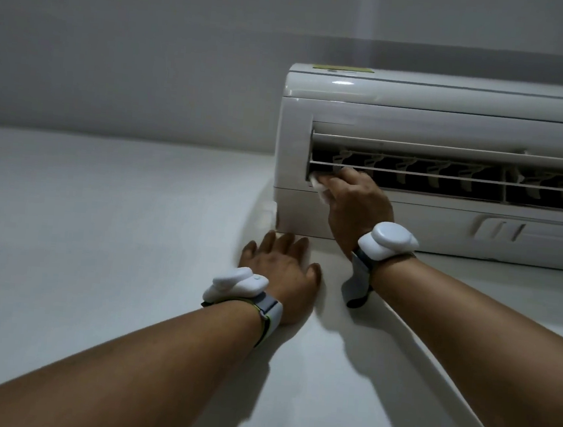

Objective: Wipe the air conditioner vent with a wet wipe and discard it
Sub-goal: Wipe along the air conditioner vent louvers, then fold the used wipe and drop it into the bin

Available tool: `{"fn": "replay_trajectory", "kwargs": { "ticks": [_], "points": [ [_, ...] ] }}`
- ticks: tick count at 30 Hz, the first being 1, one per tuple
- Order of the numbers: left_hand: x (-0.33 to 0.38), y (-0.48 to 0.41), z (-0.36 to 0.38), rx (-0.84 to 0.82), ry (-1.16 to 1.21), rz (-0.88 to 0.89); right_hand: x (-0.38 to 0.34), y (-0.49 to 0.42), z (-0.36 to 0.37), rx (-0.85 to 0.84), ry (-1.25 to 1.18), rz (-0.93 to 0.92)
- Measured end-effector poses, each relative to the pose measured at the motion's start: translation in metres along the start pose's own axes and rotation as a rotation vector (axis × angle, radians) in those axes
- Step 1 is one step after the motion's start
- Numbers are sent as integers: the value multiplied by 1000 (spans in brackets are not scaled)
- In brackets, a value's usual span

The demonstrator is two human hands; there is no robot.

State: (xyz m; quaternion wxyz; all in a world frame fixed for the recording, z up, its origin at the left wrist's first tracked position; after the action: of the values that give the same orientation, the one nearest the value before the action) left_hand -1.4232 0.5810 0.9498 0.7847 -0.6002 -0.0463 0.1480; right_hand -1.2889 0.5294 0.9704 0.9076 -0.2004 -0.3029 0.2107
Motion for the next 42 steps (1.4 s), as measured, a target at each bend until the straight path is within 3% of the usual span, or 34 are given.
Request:
{"fn": "replay_trajectory", "kwargs": {
  "ticks": [7, 14, 18, 21, 25, 30, 34, 42],
  "points": [
    [-5, 3, 4, -43, 6, 40, -8, -7, 4, -25, -28, 0],
    [1, 10, -2, -129, -42, 12, 2, -14, -2, -182, -146, 89],
    [6, 12, -16, -252, -120, -11, 18, 1, -31, -161, -366, 320],
    [18, 14, -29, -386, -175, -33, 29, 34, -34, -324, -588, 562],
    [20, 39, -50, -515, -110, -240, 24, 87, -45, -490, -980, 911],
    [29, 96, -84, -346, 410, -617, 18, 126, -75, -432, -1185, 1205],
    [35, 145, -107, -343, 685, -859, -3, 145, -88, -465, -1321, 1358],
    [20, 206, -187, -290, 629, -1011, -81, 183, -129, -587, -1469, 1684]
  ]
}}
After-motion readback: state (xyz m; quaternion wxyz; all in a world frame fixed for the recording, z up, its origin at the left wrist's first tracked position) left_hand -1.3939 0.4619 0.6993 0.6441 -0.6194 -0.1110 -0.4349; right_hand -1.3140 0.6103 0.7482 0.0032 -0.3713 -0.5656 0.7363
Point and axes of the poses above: each hand's wrist, its own y-axis away from the middle knuckle, its own z-axis out of the palm, x = y × z, the point moved 9 cm from there along -y, towards the middle knuckle, and after that the axes turned 7 degrees about x, right-handed, at the moved point
